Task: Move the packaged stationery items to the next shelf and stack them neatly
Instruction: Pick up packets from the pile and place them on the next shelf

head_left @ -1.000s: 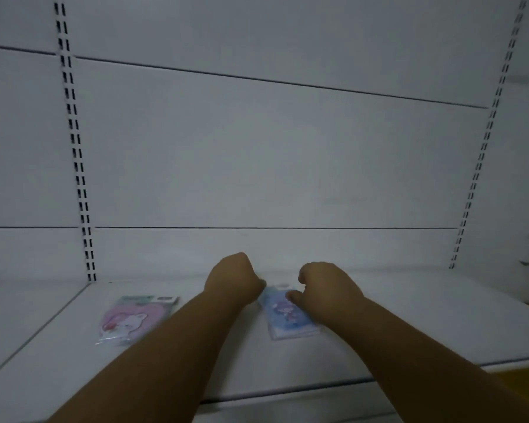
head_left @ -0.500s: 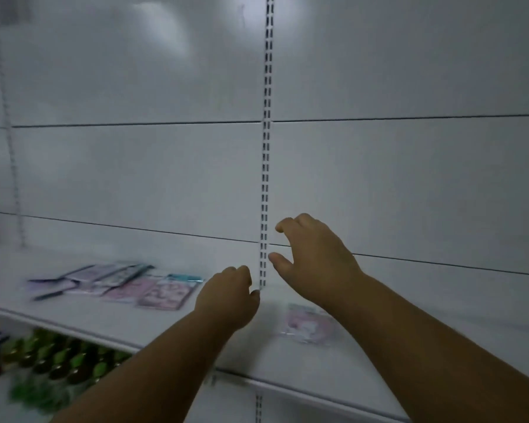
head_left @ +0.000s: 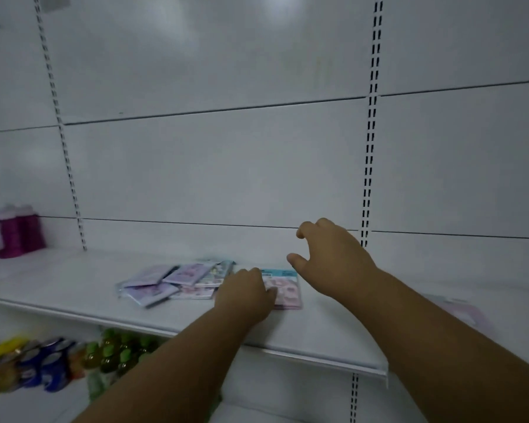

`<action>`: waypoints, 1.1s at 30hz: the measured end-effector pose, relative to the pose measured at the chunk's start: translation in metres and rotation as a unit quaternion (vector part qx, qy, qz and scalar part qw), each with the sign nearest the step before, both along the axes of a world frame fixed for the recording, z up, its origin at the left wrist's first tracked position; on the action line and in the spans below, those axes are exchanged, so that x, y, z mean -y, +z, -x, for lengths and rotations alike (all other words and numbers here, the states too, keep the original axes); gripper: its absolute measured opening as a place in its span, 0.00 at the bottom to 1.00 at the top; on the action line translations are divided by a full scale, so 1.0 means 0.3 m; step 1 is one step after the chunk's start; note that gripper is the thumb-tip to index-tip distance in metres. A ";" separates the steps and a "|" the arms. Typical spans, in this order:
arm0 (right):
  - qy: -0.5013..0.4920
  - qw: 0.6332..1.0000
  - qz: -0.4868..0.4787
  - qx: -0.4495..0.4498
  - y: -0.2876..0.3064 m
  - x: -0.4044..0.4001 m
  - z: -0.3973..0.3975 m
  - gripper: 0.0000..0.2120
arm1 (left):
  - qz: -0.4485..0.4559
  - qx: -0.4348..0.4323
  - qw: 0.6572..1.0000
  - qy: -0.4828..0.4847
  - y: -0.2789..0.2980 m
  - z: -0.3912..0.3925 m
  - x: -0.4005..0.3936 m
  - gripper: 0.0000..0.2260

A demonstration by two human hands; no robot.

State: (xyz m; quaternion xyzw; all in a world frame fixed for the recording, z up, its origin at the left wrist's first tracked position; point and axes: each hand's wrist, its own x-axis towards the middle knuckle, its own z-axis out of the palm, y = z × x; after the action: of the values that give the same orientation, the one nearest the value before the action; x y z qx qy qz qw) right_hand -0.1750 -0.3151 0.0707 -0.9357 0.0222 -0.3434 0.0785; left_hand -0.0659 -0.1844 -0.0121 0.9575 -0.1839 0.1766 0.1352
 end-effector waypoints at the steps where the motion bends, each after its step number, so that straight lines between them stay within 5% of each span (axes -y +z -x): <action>1: -0.011 1.000 0.001 -0.003 0.003 0.005 -0.014 0.21 | -0.044 -0.001 0.999 0.000 -0.008 -0.015 0.022 0.24; 4: -0.034 0.999 0.008 -0.003 0.001 0.037 -0.056 0.20 | -0.130 -0.007 0.992 0.003 -0.035 -0.034 0.075 0.30; 8: -0.042 0.999 0.000 -0.024 -0.012 0.069 -0.098 0.20 | -0.118 0.008 0.993 -0.029 -0.057 -0.025 0.097 0.23; 14: -0.045 0.999 -0.011 -0.017 -0.022 0.089 -0.143 0.19 | -0.097 -0.147 0.984 0.005 0.006 -0.024 0.192 0.27; 20: -0.033 0.999 -0.037 -0.008 -0.042 0.118 -0.156 0.19 | 0.109 -0.192 0.974 0.042 0.032 -0.028 0.211 0.35; 26: -0.006 0.998 -0.053 0.028 -0.012 0.051 -0.203 0.15 | 0.431 -0.199 0.880 -0.022 0.143 -0.118 -0.008 0.25; 29: 0.014 0.997 -0.073 0.024 -0.018 -0.027 -0.272 0.15 | 0.607 -0.146 0.781 -0.037 0.238 -0.170 -0.193 0.13; 33: 0.029 0.992 -0.116 -0.034 -0.091 -0.183 -0.417 0.15 | 0.696 -0.127 0.704 -0.066 0.306 -0.221 -0.430 0.15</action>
State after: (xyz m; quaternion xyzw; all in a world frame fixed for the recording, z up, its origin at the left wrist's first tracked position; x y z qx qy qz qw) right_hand -0.0500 -0.2604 0.0434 -0.9315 0.0379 -0.3045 0.1955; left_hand 0.0003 -0.0553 0.0796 0.5899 -0.0525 0.1219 0.7965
